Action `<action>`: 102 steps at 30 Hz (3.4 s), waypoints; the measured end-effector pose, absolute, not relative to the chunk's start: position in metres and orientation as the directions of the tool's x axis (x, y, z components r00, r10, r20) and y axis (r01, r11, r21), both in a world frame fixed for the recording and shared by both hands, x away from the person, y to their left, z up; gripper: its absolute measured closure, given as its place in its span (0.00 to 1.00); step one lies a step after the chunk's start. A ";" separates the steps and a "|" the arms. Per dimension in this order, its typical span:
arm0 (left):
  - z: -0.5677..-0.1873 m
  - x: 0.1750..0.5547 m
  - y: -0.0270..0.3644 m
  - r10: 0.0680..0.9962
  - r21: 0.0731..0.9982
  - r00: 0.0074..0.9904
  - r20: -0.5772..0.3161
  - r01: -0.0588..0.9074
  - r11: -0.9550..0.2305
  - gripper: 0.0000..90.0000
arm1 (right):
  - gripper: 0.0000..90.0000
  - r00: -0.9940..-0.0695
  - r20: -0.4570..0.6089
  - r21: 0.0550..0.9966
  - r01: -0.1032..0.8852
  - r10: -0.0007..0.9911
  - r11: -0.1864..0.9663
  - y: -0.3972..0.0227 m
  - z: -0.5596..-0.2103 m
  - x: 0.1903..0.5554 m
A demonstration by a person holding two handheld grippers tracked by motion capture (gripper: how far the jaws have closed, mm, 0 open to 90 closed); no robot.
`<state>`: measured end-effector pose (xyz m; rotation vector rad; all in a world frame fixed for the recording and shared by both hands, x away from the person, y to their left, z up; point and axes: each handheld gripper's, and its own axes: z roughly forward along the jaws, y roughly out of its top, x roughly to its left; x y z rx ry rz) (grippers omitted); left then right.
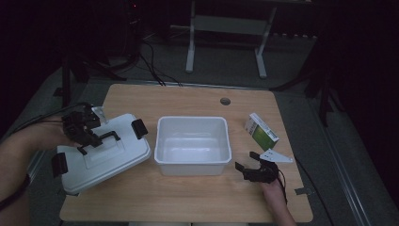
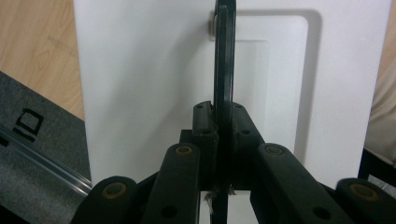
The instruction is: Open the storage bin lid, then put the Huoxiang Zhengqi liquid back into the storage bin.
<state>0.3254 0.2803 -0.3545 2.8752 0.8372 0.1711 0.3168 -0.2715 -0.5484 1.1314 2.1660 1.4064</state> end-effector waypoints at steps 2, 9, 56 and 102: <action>-0.360 0.325 0.285 0.549 0.178 0.833 0.065 0.532 -0.828 0.93 | 0.15 -0.634 0.148 0.874 0.443 0.759 0.199 -0.272 -0.549 0.317; -0.389 0.326 0.291 0.562 0.157 0.825 0.053 0.549 -0.821 0.93 | 0.15 -0.631 0.150 0.874 0.445 0.761 0.197 -0.272 -0.548 0.316; -0.479 0.354 0.261 0.550 0.117 0.835 -0.008 0.547 -0.829 0.89 | 0.15 -0.638 0.147 0.872 0.444 0.756 0.205 -0.272 -0.549 0.316; -0.463 0.349 0.272 0.625 0.148 0.781 -0.002 0.618 -0.772 0.38 | 0.15 -0.662 0.129 0.894 0.400 0.738 0.202 -0.306 -0.476 0.341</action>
